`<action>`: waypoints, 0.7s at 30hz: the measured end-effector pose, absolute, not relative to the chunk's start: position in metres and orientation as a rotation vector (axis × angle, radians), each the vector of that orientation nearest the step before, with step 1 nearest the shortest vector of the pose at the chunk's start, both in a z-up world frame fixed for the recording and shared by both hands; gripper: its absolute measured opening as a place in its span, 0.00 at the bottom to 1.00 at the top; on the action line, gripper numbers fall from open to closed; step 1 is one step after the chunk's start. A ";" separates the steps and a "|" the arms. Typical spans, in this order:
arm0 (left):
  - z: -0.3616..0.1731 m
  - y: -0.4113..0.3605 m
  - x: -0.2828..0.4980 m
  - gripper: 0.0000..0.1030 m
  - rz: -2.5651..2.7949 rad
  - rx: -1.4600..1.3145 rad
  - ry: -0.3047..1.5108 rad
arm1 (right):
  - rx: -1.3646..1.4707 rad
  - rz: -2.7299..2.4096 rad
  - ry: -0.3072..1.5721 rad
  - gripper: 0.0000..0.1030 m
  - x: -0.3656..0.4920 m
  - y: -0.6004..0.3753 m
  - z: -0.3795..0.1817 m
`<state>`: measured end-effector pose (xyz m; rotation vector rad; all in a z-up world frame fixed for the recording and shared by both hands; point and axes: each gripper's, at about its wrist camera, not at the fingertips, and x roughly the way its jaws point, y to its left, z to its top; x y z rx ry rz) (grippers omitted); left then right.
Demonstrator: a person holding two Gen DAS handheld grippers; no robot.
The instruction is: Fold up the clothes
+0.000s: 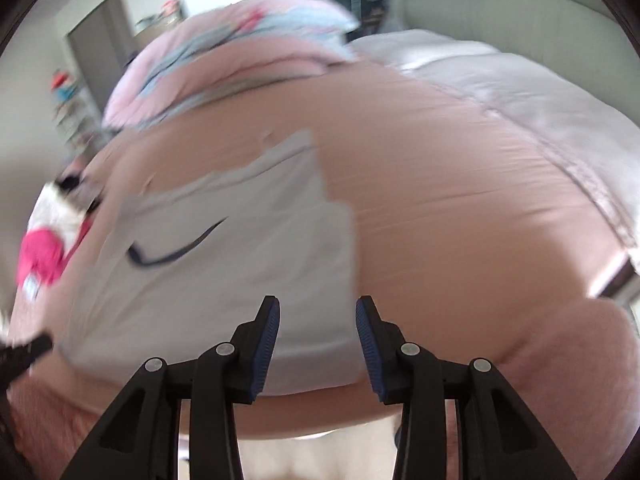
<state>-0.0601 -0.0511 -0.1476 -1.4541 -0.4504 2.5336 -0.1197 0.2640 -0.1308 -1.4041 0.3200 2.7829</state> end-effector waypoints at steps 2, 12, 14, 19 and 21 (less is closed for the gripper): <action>-0.162 -0.047 -0.068 0.20 2.477 -1.519 -0.414 | -1.508 2.740 0.271 0.38 -0.126 0.257 -0.150; -0.154 -0.080 -0.071 0.24 2.530 -1.502 -0.449 | -1.422 2.699 0.462 0.37 -0.109 0.279 -0.136; -0.139 -0.081 -0.086 0.35 2.541 -1.420 -0.407 | -1.433 2.734 0.468 0.38 -0.121 0.284 -0.129; -0.136 -0.108 -0.158 0.49 2.577 -1.349 -0.499 | -1.523 2.758 0.348 0.52 -0.181 0.305 -0.112; -0.149 -0.121 -0.192 0.49 2.596 -1.385 -0.487 | -1.555 2.766 0.360 0.53 -0.209 0.315 -0.108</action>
